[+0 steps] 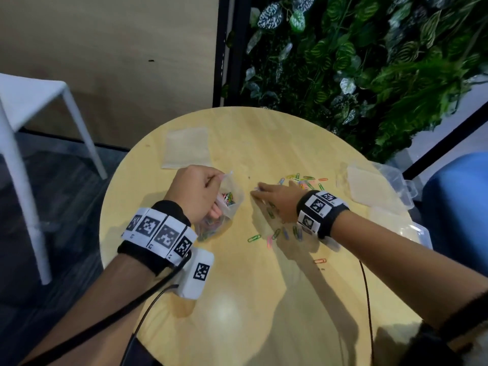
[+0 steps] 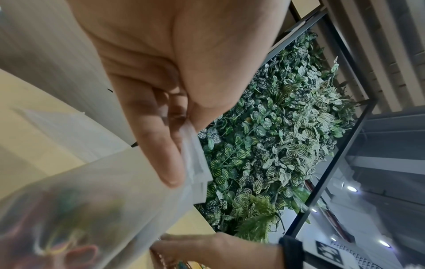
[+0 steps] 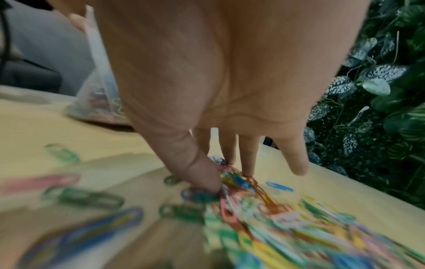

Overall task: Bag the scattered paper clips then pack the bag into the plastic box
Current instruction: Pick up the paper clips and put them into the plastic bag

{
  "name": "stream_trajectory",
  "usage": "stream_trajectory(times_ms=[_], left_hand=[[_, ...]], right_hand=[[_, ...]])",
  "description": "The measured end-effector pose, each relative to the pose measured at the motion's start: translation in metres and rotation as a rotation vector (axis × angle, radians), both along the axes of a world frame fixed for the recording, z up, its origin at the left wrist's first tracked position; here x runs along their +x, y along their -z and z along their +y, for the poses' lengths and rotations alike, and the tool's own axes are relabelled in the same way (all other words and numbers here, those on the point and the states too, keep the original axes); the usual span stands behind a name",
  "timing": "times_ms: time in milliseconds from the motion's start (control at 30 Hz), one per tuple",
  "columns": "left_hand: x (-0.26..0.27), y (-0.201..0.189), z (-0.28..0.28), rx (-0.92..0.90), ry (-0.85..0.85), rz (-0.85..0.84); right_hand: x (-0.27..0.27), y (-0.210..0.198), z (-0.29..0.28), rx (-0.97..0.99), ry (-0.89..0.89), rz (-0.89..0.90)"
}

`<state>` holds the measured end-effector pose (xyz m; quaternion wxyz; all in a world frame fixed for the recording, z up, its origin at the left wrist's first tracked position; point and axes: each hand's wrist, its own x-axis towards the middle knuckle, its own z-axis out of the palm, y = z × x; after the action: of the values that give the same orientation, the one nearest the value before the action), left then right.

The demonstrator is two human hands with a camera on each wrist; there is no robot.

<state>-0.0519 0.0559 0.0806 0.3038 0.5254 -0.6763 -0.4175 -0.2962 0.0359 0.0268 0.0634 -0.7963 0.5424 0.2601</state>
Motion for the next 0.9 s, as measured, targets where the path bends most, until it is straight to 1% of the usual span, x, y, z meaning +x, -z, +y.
stream_trajectory(times_ms=[67,167,300,367,400,467,500,533,600,633,667,700,733,800,867,900], left_hand=[[0.002,0.000,0.004,-0.008,0.002,-0.002],[0.004,-0.001,0.009,-0.003,0.004,-0.007],[-0.001,0.001,0.011,0.025,0.021,0.013],[-0.006,0.004,0.009,0.026,0.023,0.014],[-0.010,0.004,0.008,0.019,0.030,0.009],[-0.018,0.004,0.008,-0.008,0.051,-0.017],[-0.022,0.003,0.009,-0.021,0.061,-0.031],[-0.025,0.003,0.009,-0.031,0.068,-0.037],[-0.030,0.003,0.008,-0.044,0.074,-0.033],[-0.032,0.004,0.007,-0.046,0.073,-0.028],[-0.034,0.005,0.006,-0.044,0.069,-0.021],[-0.035,0.007,0.005,-0.039,0.066,-0.014],[-0.036,0.008,0.004,-0.033,0.062,-0.007],[-0.036,0.012,0.001,-0.031,0.053,-0.001],[-0.036,0.013,0.000,-0.034,0.038,0.009],[-0.036,0.013,0.001,-0.033,0.032,0.015]], right_hand=[[-0.013,0.002,0.012,-0.046,0.018,-0.052],[-0.020,0.006,0.023,-0.138,-0.019,-0.086],[-0.025,-0.004,0.032,-0.198,0.124,-0.192],[-0.033,-0.011,0.034,-0.268,0.211,-0.251],[-0.038,-0.014,0.035,-0.310,0.277,-0.309],[-0.045,-0.020,0.038,-0.380,0.495,-0.509],[-0.048,-0.024,0.039,-0.411,0.634,-0.669],[-0.047,-0.029,0.040,-0.413,0.777,-0.866],[-0.038,-0.042,0.042,-0.308,0.990,-1.334],[-0.030,-0.051,0.043,-0.233,1.045,-1.552],[-0.021,-0.059,0.043,-0.162,1.080,-1.727],[-0.010,-0.067,0.043,-0.095,1.097,-1.855],[0.002,-0.072,0.044,-0.029,1.105,-1.947],[0.026,-0.074,0.046,0.059,1.098,-2.015],[0.047,-0.061,0.047,0.043,1.069,-1.950],[0.054,-0.051,0.048,-0.013,1.035,-1.866]])
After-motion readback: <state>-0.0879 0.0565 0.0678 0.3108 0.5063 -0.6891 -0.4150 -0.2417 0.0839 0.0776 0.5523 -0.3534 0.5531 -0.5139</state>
